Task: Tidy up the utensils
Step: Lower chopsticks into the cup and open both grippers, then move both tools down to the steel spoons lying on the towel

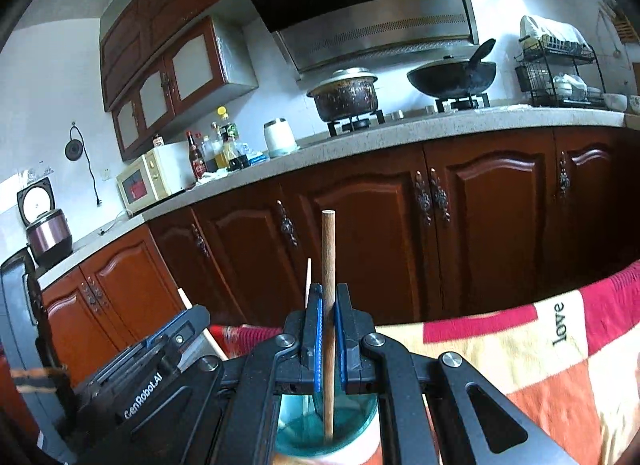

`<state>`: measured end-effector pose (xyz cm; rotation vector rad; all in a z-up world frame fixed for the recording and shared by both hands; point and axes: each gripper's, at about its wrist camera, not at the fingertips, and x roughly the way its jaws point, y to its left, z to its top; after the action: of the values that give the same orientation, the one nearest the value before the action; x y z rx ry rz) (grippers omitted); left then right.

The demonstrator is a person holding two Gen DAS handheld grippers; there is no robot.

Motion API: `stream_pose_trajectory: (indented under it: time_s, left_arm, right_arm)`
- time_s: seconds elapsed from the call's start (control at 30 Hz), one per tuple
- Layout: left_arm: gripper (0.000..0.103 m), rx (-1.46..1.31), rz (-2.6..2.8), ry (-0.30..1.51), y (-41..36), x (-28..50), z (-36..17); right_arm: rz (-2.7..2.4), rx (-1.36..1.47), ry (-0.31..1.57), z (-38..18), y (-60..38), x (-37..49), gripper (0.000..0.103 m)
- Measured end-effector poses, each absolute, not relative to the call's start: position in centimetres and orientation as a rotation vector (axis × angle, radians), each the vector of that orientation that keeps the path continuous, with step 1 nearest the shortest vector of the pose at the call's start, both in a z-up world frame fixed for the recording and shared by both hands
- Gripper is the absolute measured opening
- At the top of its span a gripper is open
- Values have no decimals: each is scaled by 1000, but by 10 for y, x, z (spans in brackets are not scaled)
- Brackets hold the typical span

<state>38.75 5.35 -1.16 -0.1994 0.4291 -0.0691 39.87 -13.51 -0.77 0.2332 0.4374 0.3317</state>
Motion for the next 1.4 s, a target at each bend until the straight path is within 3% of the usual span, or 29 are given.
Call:
stream_pose_trajectory:
  time_s: [0.5,0.6,0.67,0.73,0.77,0.8,0.83,1.03,1.17,1.3,1.4]
  left_arm:
    - [4,-228,-71,543,53,388,-24]
    - [12,-243,-62,549,55,387,-25]
    - [26,-258,-52,552,57,385,-24]
    - [32,-266,-45,551,58,382,-22]
    - [33,-267,-44,552,59,381,-20]
    - [33,-265,-42,554,58,378,-18]
    - [33,-260,-40,555,57,375,-17]
    - [36,-237,-32,577,52,343,-10]
    - [44,-214,-38,603,37,305,-13]
    - [45,-200,-59,652,18,272,-25]
    - [45,-220,-78,699,5,250,-35]
  right_arm:
    - [332,256,511,-21,-150,395,5]
    - [335,272,527,-22,-155,394,5]
    - [336,276,535,-21,-157,393,5]
    - [336,291,546,-22,-163,392,11]
    - [334,298,547,-21,-166,390,24]
    - [328,302,544,-20,-170,388,44]
    - [322,308,537,-19,-174,384,48]
    - [305,326,538,-14,-202,356,48]
    - [272,338,583,-29,-225,331,48]
    - [257,350,664,-53,-244,299,48]
    - [262,376,721,-68,-257,281,42]
